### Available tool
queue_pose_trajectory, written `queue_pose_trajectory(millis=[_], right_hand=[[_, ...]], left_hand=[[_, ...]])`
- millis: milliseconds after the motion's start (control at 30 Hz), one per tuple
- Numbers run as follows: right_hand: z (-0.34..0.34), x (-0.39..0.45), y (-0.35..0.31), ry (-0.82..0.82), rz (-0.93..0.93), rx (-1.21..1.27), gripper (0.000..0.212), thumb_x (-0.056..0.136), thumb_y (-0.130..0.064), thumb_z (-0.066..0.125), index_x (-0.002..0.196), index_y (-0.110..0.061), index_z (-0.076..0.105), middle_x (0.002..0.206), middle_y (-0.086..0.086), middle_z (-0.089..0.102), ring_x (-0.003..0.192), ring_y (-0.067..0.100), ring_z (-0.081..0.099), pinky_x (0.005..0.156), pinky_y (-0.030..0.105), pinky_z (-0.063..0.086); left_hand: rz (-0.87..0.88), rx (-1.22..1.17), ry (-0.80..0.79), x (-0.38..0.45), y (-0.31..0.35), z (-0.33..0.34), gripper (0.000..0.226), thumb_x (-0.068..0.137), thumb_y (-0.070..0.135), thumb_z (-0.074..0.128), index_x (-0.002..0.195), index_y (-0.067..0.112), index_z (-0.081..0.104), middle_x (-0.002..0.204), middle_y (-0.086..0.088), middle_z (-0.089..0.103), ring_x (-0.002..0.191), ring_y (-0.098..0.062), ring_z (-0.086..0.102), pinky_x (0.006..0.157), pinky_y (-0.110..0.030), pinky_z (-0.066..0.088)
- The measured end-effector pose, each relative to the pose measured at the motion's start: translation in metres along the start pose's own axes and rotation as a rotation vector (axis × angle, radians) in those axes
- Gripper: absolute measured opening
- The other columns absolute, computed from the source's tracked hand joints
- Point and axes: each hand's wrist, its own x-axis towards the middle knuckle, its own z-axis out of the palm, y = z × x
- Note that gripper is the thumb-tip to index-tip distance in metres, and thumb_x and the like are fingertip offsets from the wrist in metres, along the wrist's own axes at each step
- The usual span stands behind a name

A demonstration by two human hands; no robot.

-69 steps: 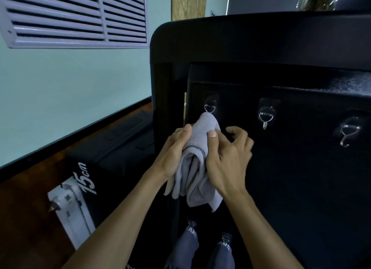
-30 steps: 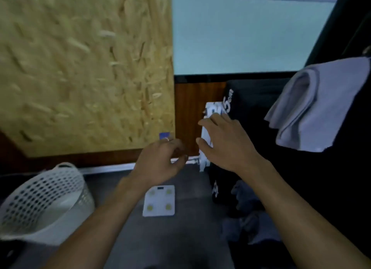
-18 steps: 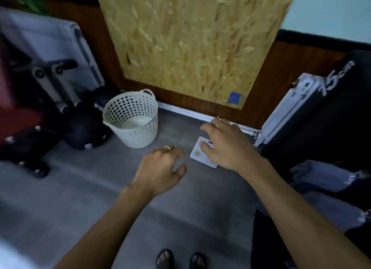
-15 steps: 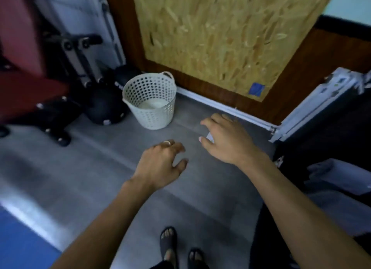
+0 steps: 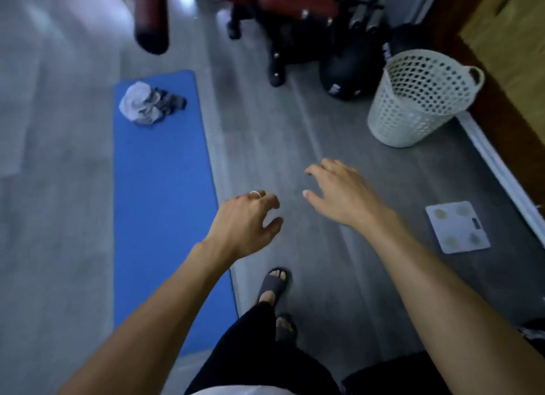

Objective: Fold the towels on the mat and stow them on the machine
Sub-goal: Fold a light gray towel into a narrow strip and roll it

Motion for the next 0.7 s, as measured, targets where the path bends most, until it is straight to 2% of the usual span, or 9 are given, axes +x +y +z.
queue_pose_trajectory(millis=[267,367,467,700], right_hand=[[0.047,0.038,-0.205,-0.117,-0.376,-0.087,0.045,0.095,-0.038,0.051,0.133,-0.015,0.049,0.126,0.008,0.053,0.121,0.029,0.047,0.098,0.045,0.041],[0.071,0.043,-0.295,-0.144,-0.489,-0.117,0.045,0.095,-0.038,0.051,0.134,-0.016,0.049,0.127,0.008,0.052,0.123,0.029,0.046,0.099,0.045,0.041],[0.099,0.04,-0.392,-0.153,-0.588,-0.144,0.045,0.094,-0.037,0.052,0.134,-0.016,0.049,0.126,0.008,0.052,0.121,0.03,0.047,0.099,0.046,0.041],[0.153,0.022,-0.614,-0.138,-0.715,-0.155,0.044,0.097,-0.037,0.049,0.136,-0.016,0.047,0.128,0.005,0.051,0.118,0.027,0.046,0.094,0.041,0.038]], left_hand=[[-0.399,-0.089,0.156,-0.16,-0.12,-0.018,0.032,0.088,0.043,0.056,0.112,0.022,0.062,0.103,0.003,0.064,0.091,-0.022,0.065,0.071,-0.039,0.053],[-0.531,-0.11,0.198,-0.228,-0.171,-0.024,0.037,0.085,0.047,0.05,0.109,0.021,0.063,0.1,0.002,0.065,0.088,-0.024,0.066,0.07,-0.04,0.053],[-0.63,-0.115,0.237,-0.303,-0.226,-0.032,0.037,0.084,0.046,0.051,0.108,0.02,0.063,0.099,0.0,0.065,0.086,-0.027,0.065,0.068,-0.037,0.051],[-0.757,-0.116,0.278,-0.465,-0.362,-0.071,0.03,0.088,0.04,0.057,0.111,0.021,0.063,0.105,0.002,0.065,0.097,-0.022,0.063,0.071,-0.032,0.046]])
